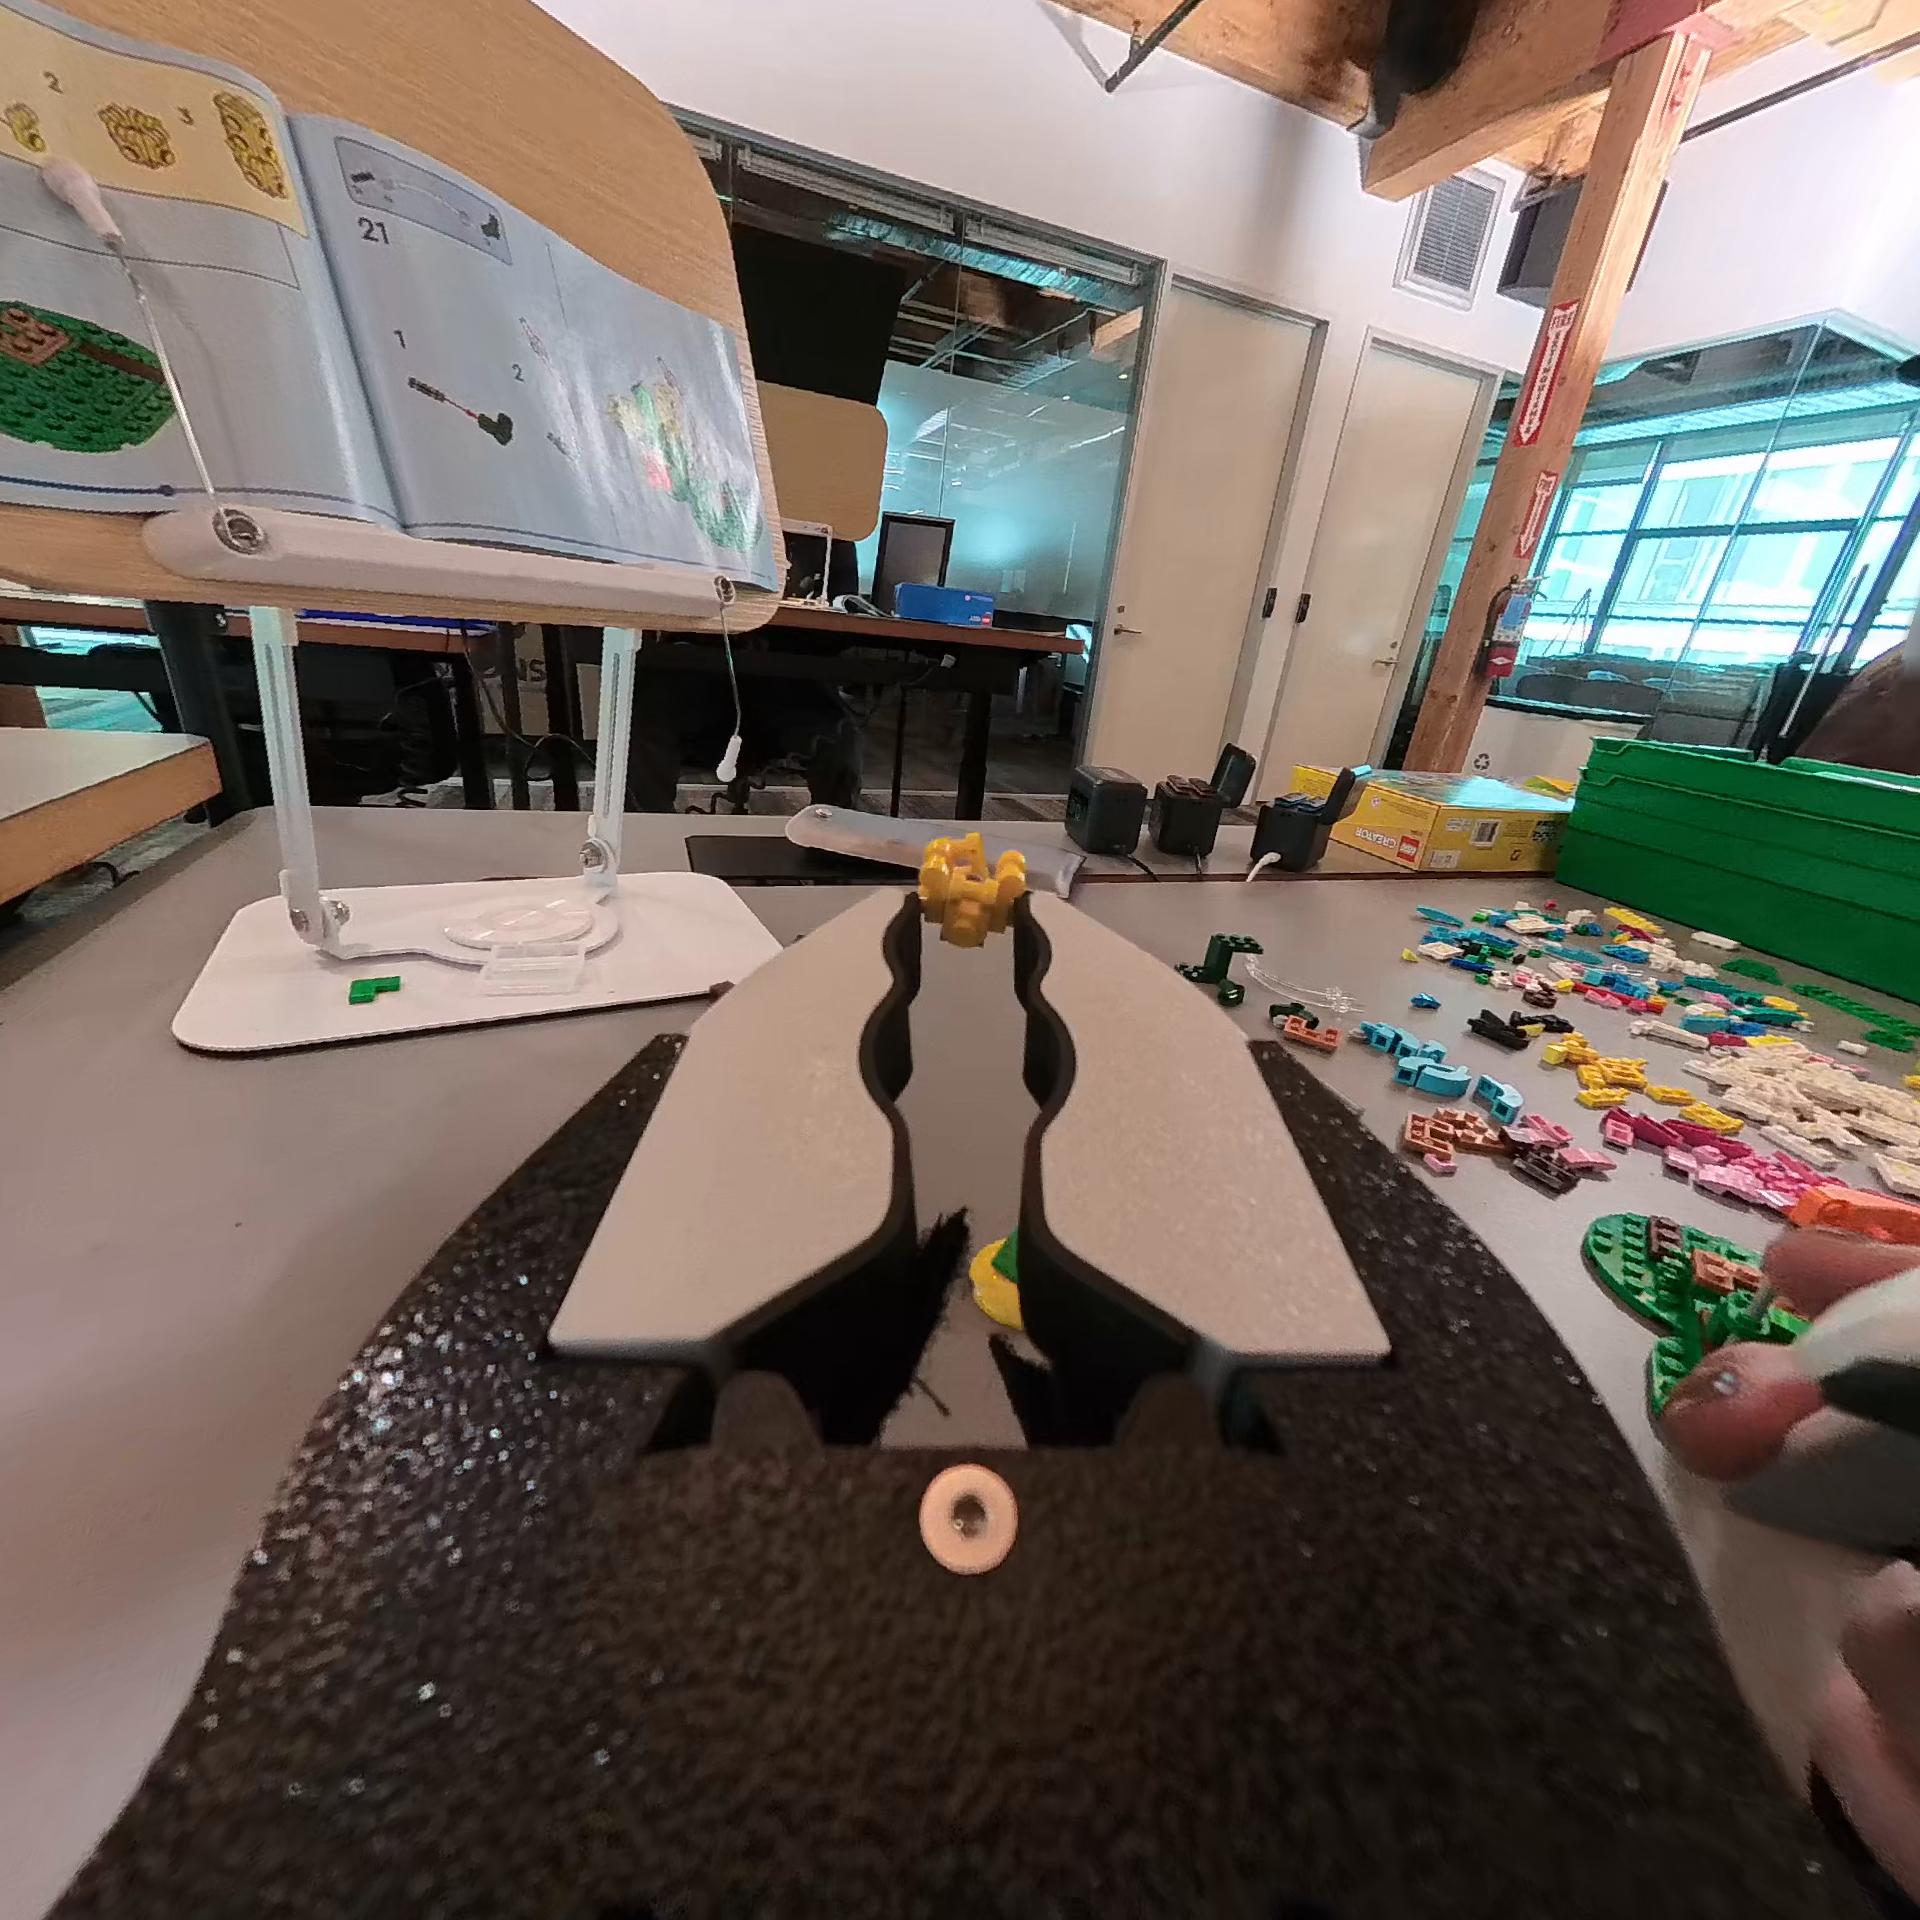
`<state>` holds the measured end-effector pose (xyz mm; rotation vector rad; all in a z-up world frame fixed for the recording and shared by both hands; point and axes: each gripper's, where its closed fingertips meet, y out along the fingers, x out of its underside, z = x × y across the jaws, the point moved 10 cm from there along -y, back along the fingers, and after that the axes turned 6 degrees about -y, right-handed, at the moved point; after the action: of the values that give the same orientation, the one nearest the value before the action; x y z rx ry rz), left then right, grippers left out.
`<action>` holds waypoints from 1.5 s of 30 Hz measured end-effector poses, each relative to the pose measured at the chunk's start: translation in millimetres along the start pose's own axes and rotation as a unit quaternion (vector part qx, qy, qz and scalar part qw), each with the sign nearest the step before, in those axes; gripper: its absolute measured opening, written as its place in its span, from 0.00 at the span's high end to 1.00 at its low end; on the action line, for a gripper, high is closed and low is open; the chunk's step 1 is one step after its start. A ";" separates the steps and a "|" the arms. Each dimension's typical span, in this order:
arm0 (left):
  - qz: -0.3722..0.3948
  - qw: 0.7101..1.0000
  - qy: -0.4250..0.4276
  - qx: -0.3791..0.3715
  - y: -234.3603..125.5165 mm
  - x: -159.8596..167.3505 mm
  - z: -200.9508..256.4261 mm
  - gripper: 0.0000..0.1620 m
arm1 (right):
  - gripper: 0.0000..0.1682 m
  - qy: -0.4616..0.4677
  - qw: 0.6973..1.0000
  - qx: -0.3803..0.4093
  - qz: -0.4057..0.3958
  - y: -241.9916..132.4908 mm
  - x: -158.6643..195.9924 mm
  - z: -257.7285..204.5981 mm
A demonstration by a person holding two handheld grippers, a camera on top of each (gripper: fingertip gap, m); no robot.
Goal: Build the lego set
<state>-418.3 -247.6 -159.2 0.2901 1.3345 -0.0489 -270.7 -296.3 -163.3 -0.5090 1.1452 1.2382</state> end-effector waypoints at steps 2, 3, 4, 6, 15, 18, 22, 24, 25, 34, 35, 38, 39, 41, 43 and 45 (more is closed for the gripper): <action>-0.002 1.000 0.003 0.002 0.5 0.4 1.2 0.90 | 0.96 -0.001 1.000 0.000 0.000 0.8 0.1 -0.2; -0.002 1.000 0.004 0.002 0.6 0.6 1.4 0.90 | 0.96 -0.001 1.000 0.000 0.000 0.8 0.2 -0.3; -0.002 1.000 0.004 0.002 0.6 0.8 1.6 0.90 | 0.96 -0.002 1.000 0.000 0.000 0.8 0.2 -0.5; -0.003 1.000 0.004 0.002 0.7 0.8 1.5 0.90 | 0.96 -0.003 1.000 -0.001 0.000 0.9 0.1 -0.5; -0.003 1.000 0.004 0.002 0.9 1.2 1.5 0.90 | 0.96 -0.003 1.000 -0.001 0.000 1.3 0.5 -0.5; -0.002 1.000 0.004 0.003 0.9 1.1 1.4 0.90 | 0.96 -0.004 1.000 -0.002 0.000 1.5 0.7 -0.5; -0.002 1.000 0.003 0.003 1.1 1.1 1.4 0.90 | 0.96 -0.006 1.000 -0.003 0.000 1.8 0.8 -0.8; -0.002 1.000 0.003 0.003 0.9 1.1 1.2 0.90 | 0.96 -0.007 1.000 -0.003 0.000 2.0 0.9 -0.9; -0.002 1.000 0.002 0.003 0.9 1.2 1.0 0.90 | 0.96 -0.007 1.000 -0.003 0.000 2.1 0.9 -0.9; -0.001 1.000 0.001 0.003 1.0 1.0 0.9 0.90 | 0.96 -0.012 1.000 -0.004 -0.001 2.6 1.0 -1.7; -0.002 1.000 0.001 0.004 1.0 1.0 1.1 0.90 | 0.96 -0.012 1.000 -0.004 -0.001 2.6 1.0 -1.8; -0.004 1.000 0.004 0.004 1.0 1.1 1.2 0.90 | 0.96 -0.010 1.000 -0.002 -0.003 2.8 0.8 -1.9; -0.005 1.000 0.007 0.003 0.9 1.2 0.9 0.90 | 0.96 -0.009 1.000 -0.001 -0.003 2.7 0.4 -1.8; -0.006 1.000 0.012 0.001 0.4 1.0 0.3 0.90 | 0.97 -0.010 1.000 0.003 0.002 1.1 -1.7 -1.9; -0.007 1.000 0.009 0.002 -0.7 1.4 0.2 0.90 | 0.96 -0.022 1.000 0.001 0.004 -2.0 -2.5 -3.6; -0.007 1.000 0.015 0.002 -2.6 1.9 1.0 0.90 | 0.96 -0.037 0.999 0.006 -0.002 -5.6 -2.0 -3.1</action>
<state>-417.3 -250.1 -161.2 0.2862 1.3655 -0.0601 -266.6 -301.6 -164.2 -0.4529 1.0890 1.2368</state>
